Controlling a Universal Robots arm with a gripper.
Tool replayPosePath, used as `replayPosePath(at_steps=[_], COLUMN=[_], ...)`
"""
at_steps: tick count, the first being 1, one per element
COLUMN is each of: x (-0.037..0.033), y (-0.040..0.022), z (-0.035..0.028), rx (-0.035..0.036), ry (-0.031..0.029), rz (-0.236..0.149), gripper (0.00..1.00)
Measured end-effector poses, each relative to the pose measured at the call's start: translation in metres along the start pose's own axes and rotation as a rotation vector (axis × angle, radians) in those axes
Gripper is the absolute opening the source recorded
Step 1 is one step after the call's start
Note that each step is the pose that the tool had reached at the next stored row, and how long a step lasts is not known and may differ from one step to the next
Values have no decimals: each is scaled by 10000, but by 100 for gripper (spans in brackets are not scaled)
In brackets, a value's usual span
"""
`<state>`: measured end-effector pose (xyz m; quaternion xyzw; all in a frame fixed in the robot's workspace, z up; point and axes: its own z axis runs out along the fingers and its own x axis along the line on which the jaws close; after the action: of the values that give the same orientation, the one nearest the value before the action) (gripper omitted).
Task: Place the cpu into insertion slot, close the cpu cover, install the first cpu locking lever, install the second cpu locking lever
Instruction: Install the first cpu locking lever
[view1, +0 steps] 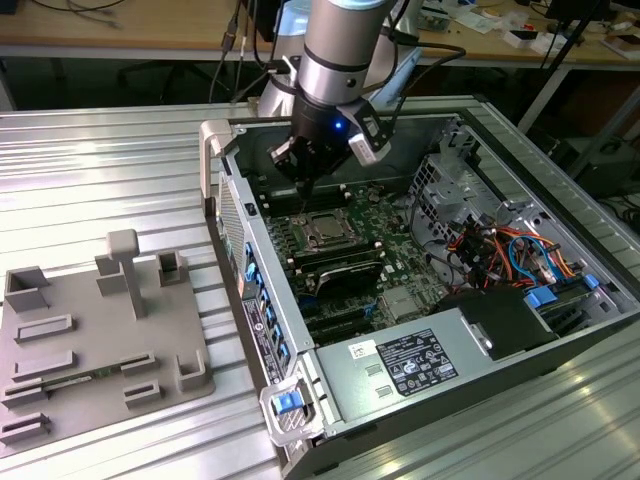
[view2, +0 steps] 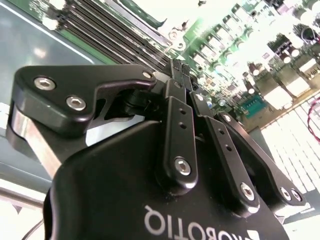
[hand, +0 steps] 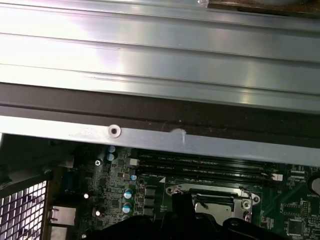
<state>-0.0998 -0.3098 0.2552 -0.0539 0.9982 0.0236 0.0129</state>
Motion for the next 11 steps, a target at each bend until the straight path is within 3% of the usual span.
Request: replayPosePath(at_steps=[7,11], x=[-216,-283], y=[-23,-27], z=[34,58], rx=[-2,-4], ry=[4,5], rz=[-93,-130], gripper=[11,11])
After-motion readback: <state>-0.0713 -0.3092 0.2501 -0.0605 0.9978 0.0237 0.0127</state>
